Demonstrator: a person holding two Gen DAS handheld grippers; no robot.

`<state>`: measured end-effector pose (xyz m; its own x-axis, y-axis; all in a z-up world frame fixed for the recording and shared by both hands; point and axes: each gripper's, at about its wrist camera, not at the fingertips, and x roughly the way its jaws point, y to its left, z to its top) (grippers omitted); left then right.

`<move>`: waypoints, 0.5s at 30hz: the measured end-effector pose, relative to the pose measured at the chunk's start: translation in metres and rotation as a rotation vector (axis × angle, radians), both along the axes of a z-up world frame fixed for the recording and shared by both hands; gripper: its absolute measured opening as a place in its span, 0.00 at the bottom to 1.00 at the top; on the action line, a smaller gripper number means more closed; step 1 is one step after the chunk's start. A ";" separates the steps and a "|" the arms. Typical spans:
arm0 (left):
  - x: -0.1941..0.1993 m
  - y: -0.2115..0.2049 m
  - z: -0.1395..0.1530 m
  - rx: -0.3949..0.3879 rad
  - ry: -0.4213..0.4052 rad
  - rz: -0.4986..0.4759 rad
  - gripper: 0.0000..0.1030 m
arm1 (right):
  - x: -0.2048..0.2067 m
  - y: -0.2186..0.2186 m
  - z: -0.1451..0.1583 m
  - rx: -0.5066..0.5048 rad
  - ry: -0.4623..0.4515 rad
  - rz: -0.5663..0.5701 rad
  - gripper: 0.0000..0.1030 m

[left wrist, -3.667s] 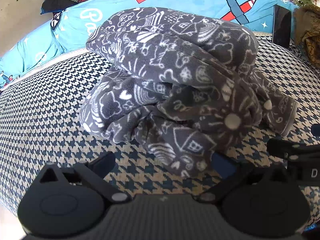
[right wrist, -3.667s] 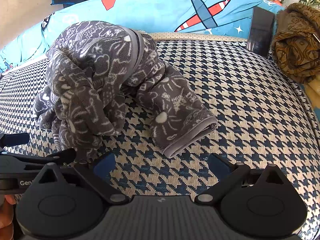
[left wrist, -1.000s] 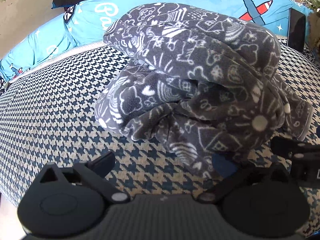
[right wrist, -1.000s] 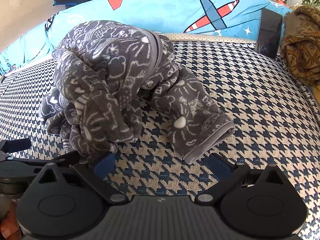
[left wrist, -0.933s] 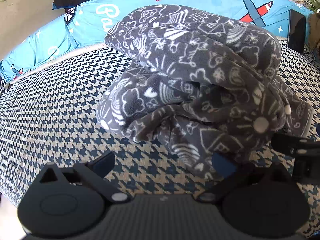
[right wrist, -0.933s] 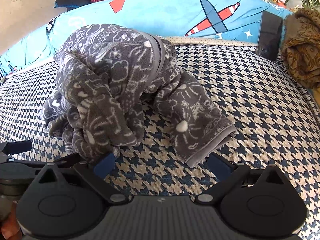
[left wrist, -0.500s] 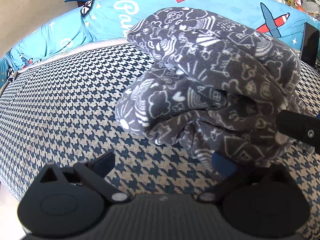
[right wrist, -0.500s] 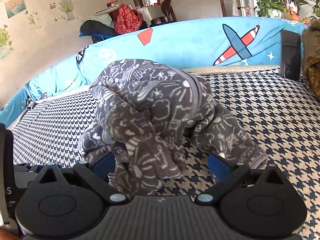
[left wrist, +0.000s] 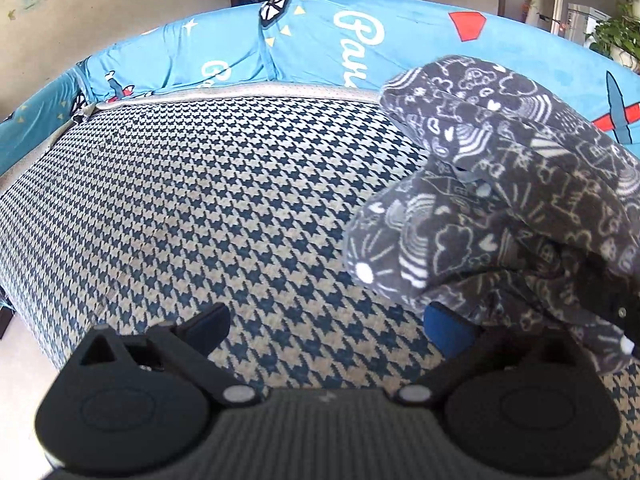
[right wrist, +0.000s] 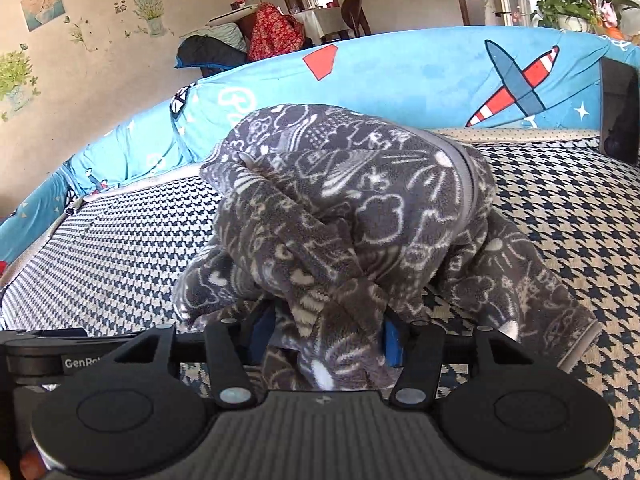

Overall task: Fold clothes
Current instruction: 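Close the right gripper on the grey fleece bundle and lift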

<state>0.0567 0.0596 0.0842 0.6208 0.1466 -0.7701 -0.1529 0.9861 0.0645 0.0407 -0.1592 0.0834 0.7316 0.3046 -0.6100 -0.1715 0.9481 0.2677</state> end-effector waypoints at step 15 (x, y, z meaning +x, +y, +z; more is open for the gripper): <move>-0.007 0.021 0.009 -0.080 -0.017 0.031 1.00 | -0.034 0.064 -0.018 -0.215 -0.053 0.390 0.41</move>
<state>0.0502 0.0806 0.0935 0.6303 0.1043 -0.7693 -0.1843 0.9827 -0.0177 0.0068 -0.0957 0.0658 0.6190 0.4344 -0.6543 -0.5358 0.8427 0.0527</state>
